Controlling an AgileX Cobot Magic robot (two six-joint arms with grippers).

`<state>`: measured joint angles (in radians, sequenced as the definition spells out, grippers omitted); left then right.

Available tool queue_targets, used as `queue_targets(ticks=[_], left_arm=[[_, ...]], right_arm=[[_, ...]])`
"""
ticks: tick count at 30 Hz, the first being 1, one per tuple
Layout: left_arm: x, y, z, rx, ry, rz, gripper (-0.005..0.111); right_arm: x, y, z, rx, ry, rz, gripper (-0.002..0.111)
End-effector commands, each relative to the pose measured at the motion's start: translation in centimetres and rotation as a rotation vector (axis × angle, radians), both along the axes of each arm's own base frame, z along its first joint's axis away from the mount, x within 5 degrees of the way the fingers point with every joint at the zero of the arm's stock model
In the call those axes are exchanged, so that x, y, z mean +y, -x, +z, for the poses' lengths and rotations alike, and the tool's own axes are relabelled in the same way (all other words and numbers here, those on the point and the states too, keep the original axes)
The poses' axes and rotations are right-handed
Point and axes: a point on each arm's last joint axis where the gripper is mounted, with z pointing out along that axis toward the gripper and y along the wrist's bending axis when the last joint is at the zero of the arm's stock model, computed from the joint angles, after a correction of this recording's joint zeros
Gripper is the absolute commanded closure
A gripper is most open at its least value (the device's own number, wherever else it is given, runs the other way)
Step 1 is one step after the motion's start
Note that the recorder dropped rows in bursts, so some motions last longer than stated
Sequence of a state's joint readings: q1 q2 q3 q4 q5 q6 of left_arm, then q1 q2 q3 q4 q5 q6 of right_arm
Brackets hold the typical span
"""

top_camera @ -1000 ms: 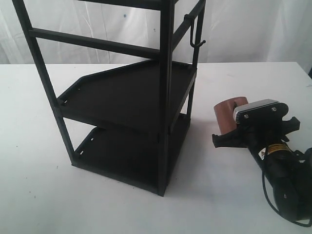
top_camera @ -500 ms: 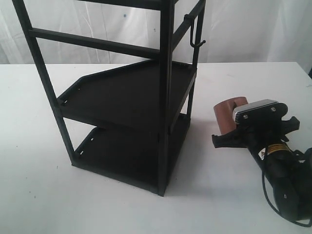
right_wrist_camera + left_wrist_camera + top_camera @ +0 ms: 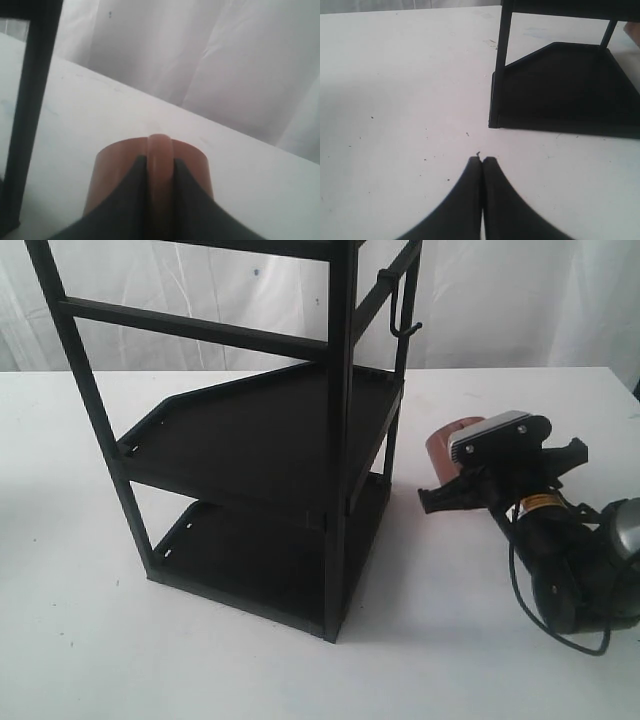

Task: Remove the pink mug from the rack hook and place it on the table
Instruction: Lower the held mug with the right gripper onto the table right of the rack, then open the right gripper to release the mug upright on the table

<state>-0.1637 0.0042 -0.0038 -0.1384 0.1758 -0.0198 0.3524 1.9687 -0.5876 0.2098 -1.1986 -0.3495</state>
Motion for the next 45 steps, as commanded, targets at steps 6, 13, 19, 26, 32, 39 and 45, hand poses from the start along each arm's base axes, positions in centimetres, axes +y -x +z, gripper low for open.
queue_targets(ticks=[6,13,19,26,32,39,45], left_arm=[[0.0,0.0,-0.1,-0.002,0.005,0.003,0.107],[0.0,0.0,-0.1,-0.002,0.005,0.003,0.107],[0.0,0.0,-0.1,-0.002,0.005,0.003,0.107],[0.0,0.0,-0.1,-0.002,0.005,0.003,0.107],[0.0,0.0,-0.1,-0.002,0.005,0.003,0.107],[0.0,0.0,-0.1,-0.002,0.005,0.003,0.107],[0.0,0.0,-0.1,-0.002,0.005,0.003,0.107]], right_arm=[[-0.5,-1.7,3.6,-0.146,-0.043,-0.048,0.108],[-0.9,-2.5,1.0,-0.075,-0.089,-0.073,0.108],[-1.1,-4.1,0.9,-0.101,-0.068,-0.131,0.108],[-0.9,-3.6,0.0,-0.068,-0.082,-0.107,0.108],[-1.5,-1.9,-4.0,0.076,-0.056,-0.115,0.108],[-2.6,1.6,-5.9,0.208,-0.065,-0.131,0.108],[-2.9,4.1,-6.8,0.302,-0.093,-0.101,0.108]])
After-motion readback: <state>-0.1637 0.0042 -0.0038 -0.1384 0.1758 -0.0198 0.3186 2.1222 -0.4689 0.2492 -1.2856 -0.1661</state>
